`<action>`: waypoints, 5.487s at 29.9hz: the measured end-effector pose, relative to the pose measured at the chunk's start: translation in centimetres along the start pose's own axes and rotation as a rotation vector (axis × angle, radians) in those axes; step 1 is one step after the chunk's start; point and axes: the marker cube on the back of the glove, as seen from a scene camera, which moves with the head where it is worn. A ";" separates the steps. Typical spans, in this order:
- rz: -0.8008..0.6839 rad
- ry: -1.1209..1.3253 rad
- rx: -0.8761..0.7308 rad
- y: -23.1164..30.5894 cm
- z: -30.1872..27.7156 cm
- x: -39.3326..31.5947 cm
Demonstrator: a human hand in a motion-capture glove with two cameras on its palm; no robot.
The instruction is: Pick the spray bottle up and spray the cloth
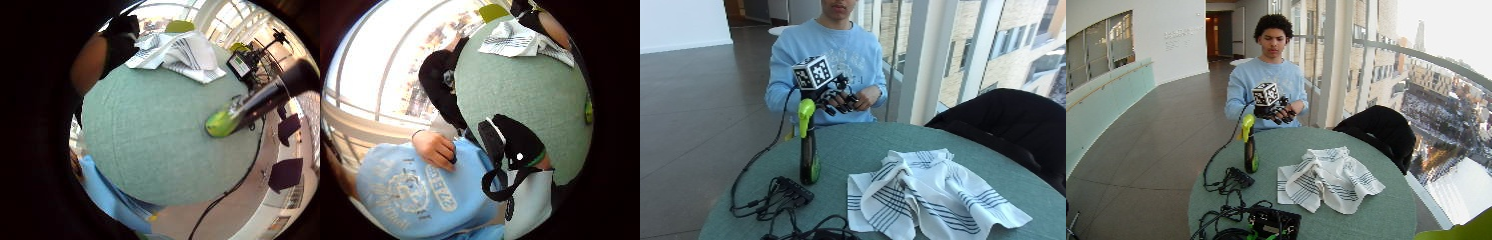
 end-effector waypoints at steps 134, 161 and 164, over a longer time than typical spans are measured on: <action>0.474 -0.538 -0.411 -19.5 0.1 8.2; 0.482 -0.520 -0.421 -20.0 0.5 7.3; 0.481 -0.522 -0.420 -20.0 0.5 7.2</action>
